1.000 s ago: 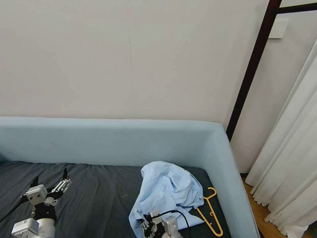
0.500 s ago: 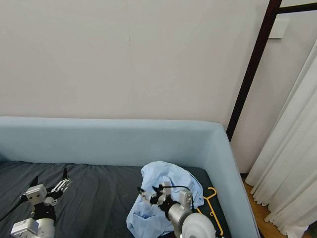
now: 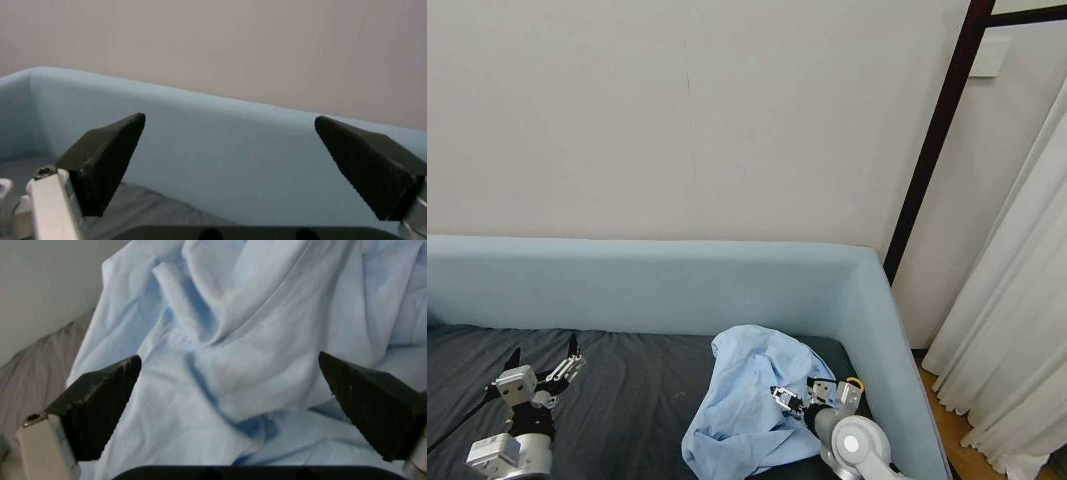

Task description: Pick up the clothes from the sofa and hang them on the clothes hanger.

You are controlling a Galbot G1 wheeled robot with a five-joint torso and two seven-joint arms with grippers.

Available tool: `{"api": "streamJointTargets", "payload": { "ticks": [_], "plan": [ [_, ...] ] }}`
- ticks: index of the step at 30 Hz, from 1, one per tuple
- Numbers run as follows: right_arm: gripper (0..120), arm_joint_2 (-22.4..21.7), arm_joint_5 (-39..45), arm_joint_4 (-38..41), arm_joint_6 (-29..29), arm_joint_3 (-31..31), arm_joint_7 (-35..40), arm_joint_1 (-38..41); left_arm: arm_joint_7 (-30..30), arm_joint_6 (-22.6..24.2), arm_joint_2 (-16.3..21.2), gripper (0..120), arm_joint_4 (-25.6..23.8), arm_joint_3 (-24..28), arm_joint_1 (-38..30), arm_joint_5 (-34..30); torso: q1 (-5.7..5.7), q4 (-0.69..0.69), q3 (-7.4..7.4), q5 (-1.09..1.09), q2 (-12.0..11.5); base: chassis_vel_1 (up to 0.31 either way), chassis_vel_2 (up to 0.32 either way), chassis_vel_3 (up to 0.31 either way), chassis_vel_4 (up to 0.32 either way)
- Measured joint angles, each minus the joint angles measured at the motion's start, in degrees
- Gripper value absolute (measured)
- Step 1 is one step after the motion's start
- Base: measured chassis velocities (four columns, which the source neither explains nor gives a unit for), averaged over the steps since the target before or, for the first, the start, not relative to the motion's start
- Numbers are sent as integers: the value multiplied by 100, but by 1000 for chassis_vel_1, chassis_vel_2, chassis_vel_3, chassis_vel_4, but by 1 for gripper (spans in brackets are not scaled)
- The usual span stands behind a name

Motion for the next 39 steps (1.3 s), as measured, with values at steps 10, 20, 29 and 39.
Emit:
{"api": "streamJointTargets", "payload": {
  "ticks": [10,20,29,39],
  "plan": [
    [86,109,-560,-807,238,41,-799,207,1,-24,5,100,-97,-139,171,-18,0,-1,0,0,1,0,0,0,0],
    [49,130,-841,-959,448,-6,-1182,184,1,-34,-19,100,-133,-133,209,-6,0,-1,0,0,0,0,0,0,0],
    [19,90,-966,-1019,746,-51,-1487,195,-3,-68,-68,100,-138,-132,223,3,0,-1,0,0,0,0,0,0,0],
    [0,6,-1004,-845,1074,-67,-1657,180,-19,-84,-73,100,-107,-132,162,1,-1,-1,0,0,1,0,0,0,0]
  ]
}}
